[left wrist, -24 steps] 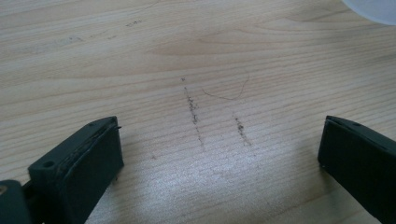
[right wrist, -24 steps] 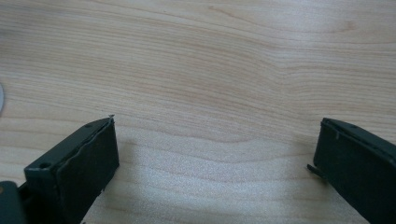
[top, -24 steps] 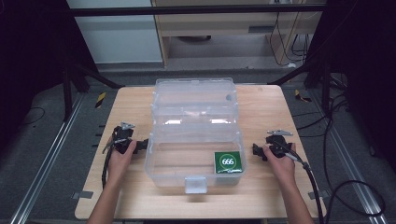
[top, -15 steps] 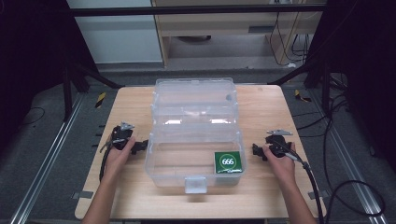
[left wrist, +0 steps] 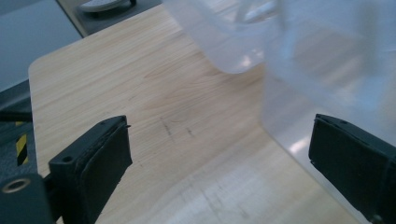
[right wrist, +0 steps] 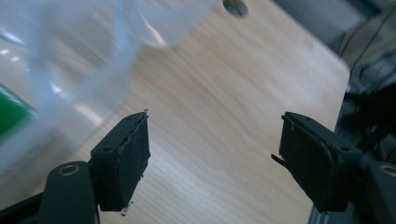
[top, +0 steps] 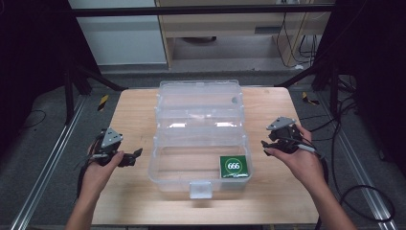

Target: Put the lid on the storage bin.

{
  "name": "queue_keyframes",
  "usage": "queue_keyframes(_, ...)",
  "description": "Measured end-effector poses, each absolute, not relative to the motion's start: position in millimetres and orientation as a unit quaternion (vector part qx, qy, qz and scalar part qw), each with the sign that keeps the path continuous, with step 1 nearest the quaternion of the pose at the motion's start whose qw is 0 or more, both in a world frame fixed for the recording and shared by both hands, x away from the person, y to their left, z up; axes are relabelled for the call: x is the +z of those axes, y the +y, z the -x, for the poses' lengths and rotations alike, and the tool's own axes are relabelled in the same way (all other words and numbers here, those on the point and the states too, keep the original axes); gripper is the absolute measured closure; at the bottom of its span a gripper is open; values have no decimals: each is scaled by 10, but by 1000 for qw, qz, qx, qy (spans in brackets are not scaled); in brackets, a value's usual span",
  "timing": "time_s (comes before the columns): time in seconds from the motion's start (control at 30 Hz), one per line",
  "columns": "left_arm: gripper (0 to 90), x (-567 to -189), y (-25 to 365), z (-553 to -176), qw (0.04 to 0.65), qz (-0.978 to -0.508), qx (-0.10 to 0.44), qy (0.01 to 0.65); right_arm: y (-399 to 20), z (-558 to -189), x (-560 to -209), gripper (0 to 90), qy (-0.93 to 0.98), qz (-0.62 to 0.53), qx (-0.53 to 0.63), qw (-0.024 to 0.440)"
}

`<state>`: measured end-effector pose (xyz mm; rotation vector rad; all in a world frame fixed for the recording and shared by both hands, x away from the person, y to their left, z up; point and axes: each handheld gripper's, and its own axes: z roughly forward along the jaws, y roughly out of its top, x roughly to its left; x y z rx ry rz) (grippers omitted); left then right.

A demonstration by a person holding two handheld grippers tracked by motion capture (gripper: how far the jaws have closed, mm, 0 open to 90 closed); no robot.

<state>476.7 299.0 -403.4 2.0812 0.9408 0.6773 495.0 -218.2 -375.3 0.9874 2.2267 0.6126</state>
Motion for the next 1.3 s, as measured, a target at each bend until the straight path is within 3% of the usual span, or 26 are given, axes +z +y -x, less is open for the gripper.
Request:
queue_keyframes(0.17, 46, -3709, 2800, -4545, 356, -842, 245, 323, -1931, -4923, -3233, 360, 865, -303, 242, 319)
queue_keyframes(0.37, 58, -3625, 2554, -4447, 334, -878, 209, 273, -1760, -5149, -2840, 481, 875, -267, 258, 310)
queue_keyframes(0.77, 64, -3665, 2243, -4326, 305, -907, 177, 228, -1304, -5346, -2601, 688, 901, -184, 270, 286)
queue_keyframes(0.9, 67, -3689, 2117, -4273, 303, -914, 174, 206, -1142, -5402, -2716, 692, 916, -158, 246, 273)
queue_keyframes(1.3, 143, -3793, 1826, -4290, 266, -943, 140, 143, -787, -5725, -2961, 578, 946, -116, 185, 241)
